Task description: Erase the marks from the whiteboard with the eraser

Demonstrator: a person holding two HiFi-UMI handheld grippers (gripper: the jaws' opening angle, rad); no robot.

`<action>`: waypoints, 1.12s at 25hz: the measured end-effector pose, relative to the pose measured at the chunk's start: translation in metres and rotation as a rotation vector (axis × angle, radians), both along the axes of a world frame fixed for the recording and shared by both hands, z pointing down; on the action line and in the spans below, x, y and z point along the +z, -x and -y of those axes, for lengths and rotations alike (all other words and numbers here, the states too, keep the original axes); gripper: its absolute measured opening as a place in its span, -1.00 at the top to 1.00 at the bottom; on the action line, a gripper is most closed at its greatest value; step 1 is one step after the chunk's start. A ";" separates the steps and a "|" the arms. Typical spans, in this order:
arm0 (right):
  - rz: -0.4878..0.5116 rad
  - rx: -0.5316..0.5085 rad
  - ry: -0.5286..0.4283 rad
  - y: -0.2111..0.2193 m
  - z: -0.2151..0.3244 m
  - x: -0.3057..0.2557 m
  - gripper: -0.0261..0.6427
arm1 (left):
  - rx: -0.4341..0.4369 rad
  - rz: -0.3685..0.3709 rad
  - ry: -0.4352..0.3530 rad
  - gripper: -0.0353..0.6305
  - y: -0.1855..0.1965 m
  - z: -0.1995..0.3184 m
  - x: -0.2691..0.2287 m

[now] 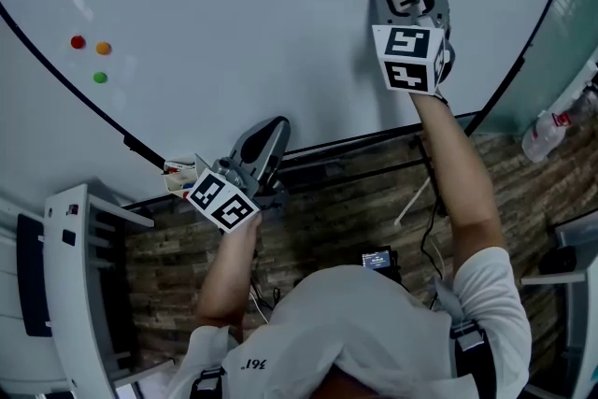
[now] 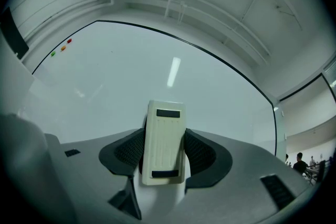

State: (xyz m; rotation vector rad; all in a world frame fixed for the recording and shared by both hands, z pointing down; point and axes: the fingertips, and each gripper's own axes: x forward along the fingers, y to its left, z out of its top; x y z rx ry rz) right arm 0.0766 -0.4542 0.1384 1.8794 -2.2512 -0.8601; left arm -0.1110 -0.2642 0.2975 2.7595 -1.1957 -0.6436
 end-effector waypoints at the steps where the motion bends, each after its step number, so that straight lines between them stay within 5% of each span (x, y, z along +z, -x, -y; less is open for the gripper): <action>1: 0.007 0.012 0.008 -0.008 0.003 0.002 0.16 | 0.002 0.004 -0.003 0.87 -0.002 0.002 -0.001; 16: 0.059 0.087 0.044 -0.086 0.015 -0.002 0.16 | 0.019 0.035 0.016 0.87 -0.034 0.027 -0.011; 28: -0.003 -0.140 -0.012 0.043 -0.041 -0.028 0.16 | -0.155 0.032 -0.061 0.87 0.044 0.007 -0.046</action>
